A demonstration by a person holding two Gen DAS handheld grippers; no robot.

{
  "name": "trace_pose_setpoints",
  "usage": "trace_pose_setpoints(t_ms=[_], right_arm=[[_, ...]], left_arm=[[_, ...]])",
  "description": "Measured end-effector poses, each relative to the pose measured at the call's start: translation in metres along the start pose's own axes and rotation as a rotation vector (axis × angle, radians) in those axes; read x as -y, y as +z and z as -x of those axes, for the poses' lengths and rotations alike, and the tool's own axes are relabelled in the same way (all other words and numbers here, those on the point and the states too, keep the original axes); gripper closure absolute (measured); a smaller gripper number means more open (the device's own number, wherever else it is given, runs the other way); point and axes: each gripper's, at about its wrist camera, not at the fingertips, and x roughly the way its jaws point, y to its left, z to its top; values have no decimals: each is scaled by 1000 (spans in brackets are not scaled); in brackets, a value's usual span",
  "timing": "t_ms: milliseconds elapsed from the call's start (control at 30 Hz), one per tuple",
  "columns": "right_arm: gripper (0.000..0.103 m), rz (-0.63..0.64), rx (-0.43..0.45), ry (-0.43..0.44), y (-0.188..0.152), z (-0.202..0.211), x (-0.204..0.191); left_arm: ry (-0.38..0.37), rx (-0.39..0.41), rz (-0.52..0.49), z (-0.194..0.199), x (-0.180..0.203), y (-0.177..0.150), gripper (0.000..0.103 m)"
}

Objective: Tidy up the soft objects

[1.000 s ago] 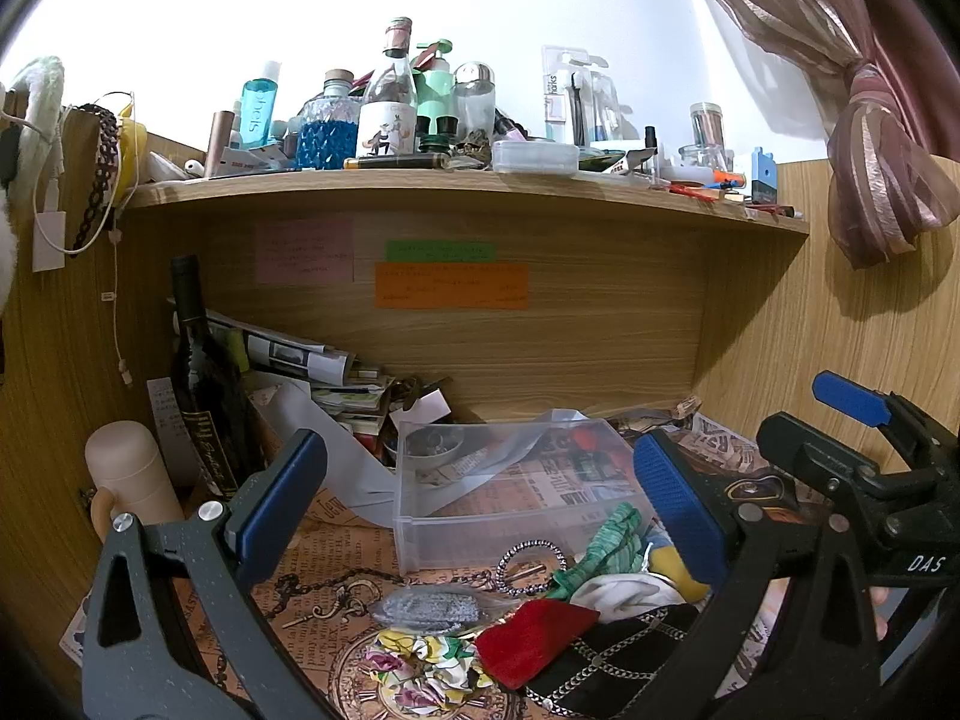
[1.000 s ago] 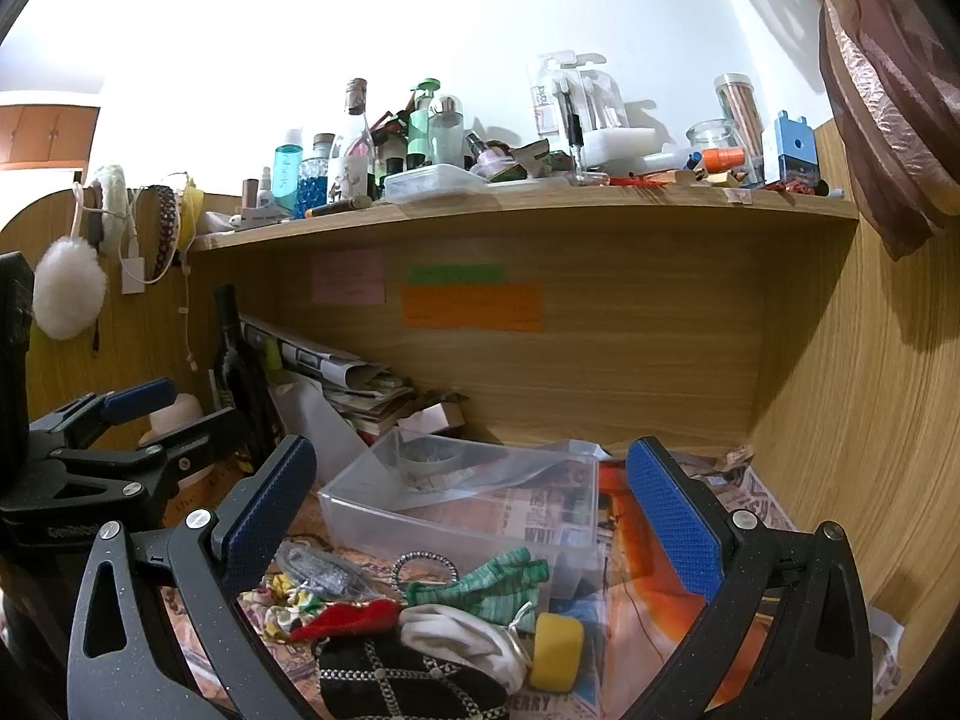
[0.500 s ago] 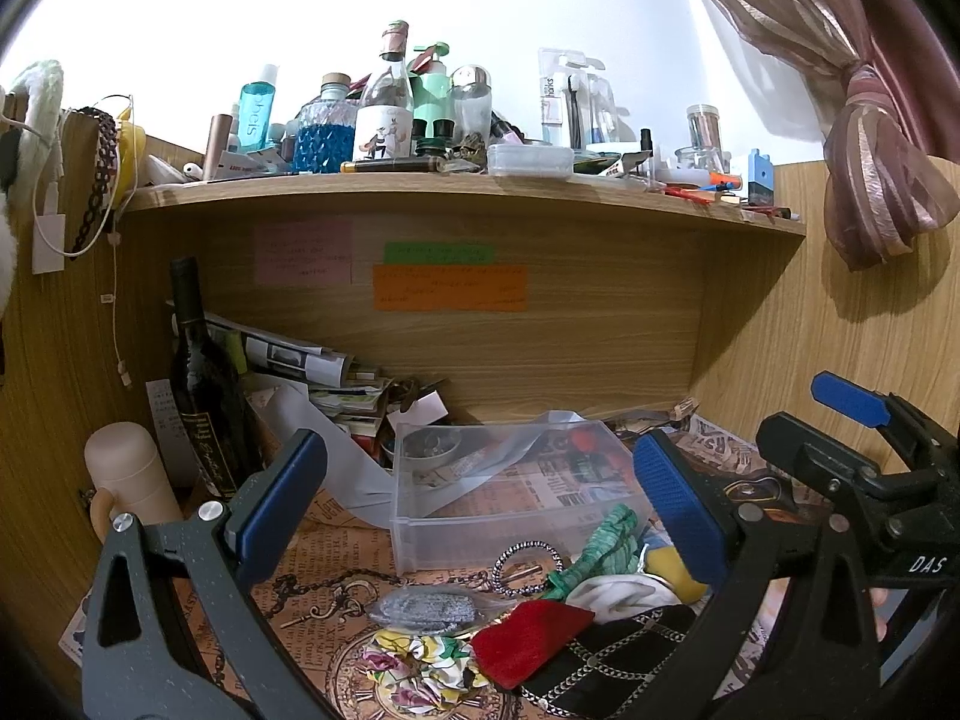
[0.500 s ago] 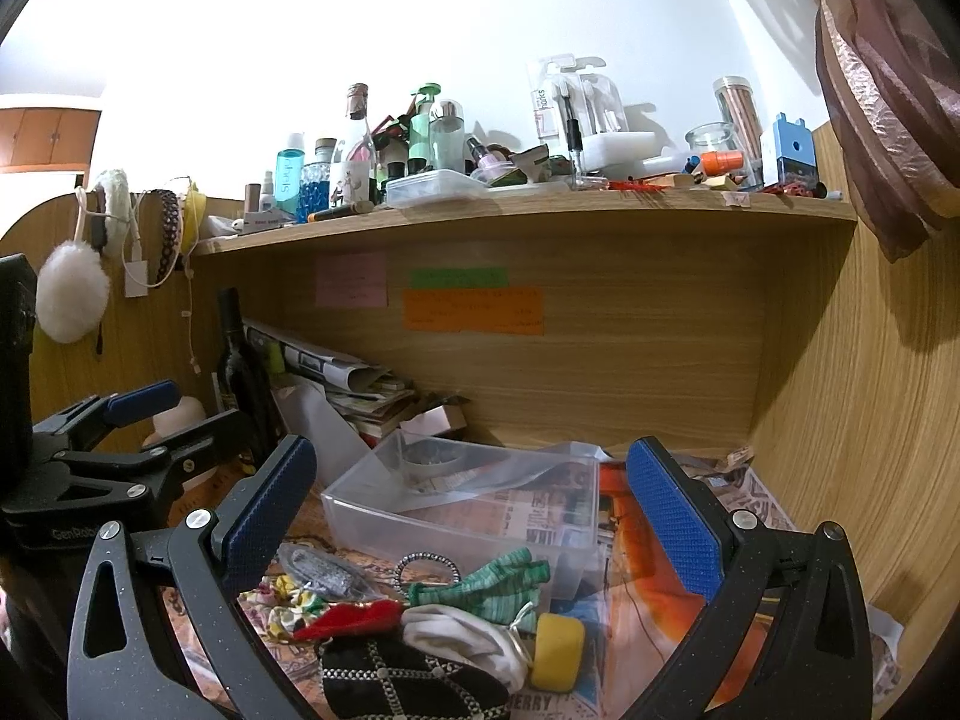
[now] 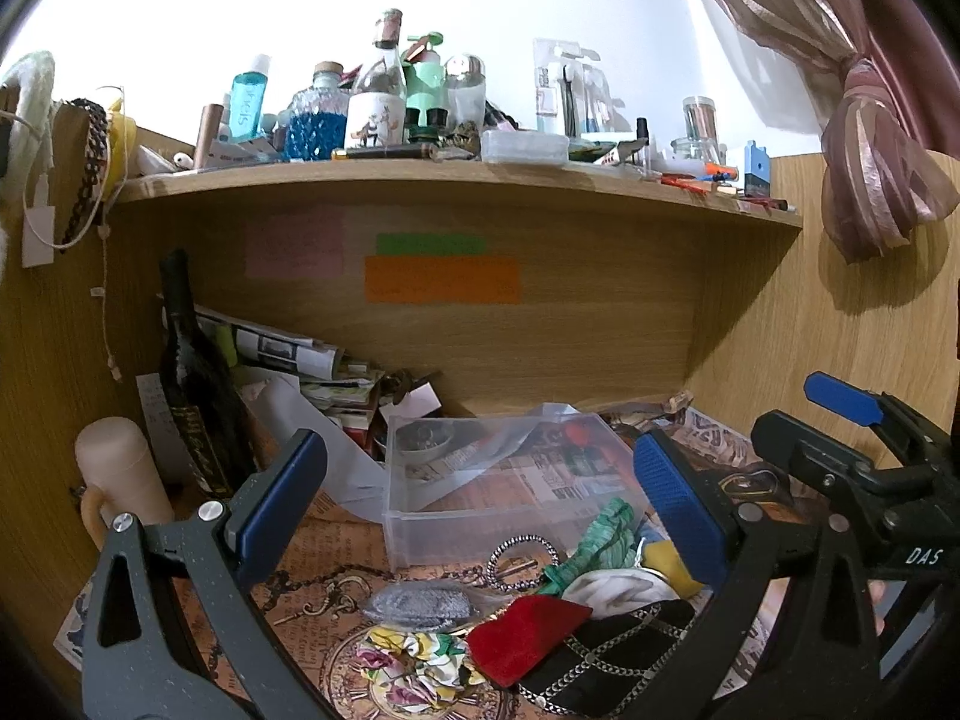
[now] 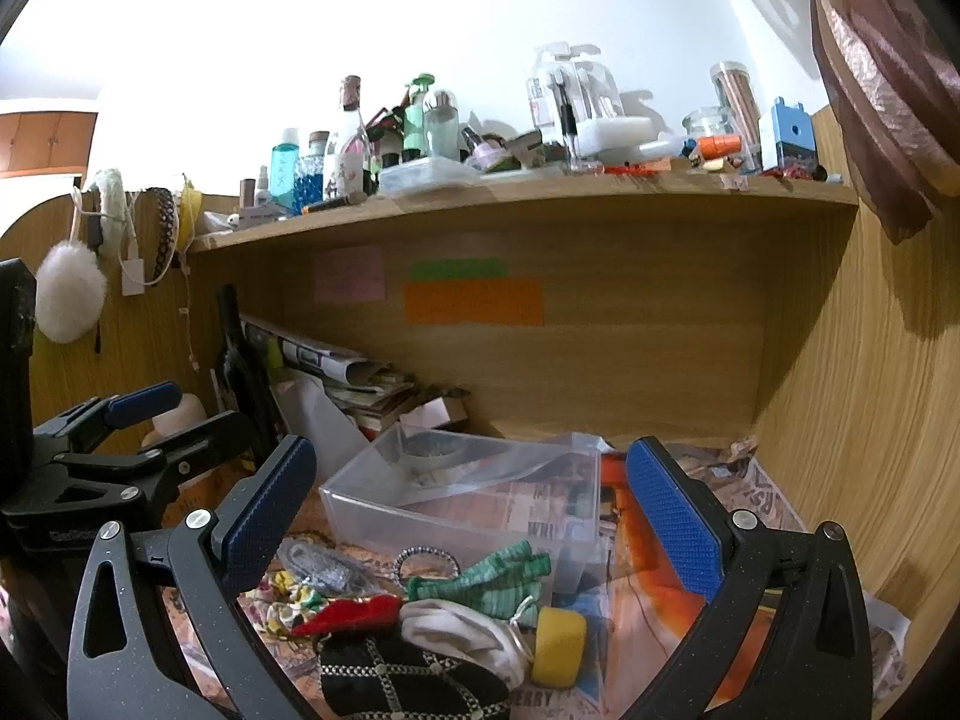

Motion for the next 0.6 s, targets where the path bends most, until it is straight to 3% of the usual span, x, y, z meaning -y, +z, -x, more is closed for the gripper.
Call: trace_pose_setpoints(t_ms=[400, 600], right_arm=[[0, -37, -150, -43, -29, -27, 30], [9, -40, -260, -80, -49, -41, 49]], left_arm=[[-23, -147, 11, -31, -14, -39, 0], [0, -272, 54, -54, -30, -65, 16]])
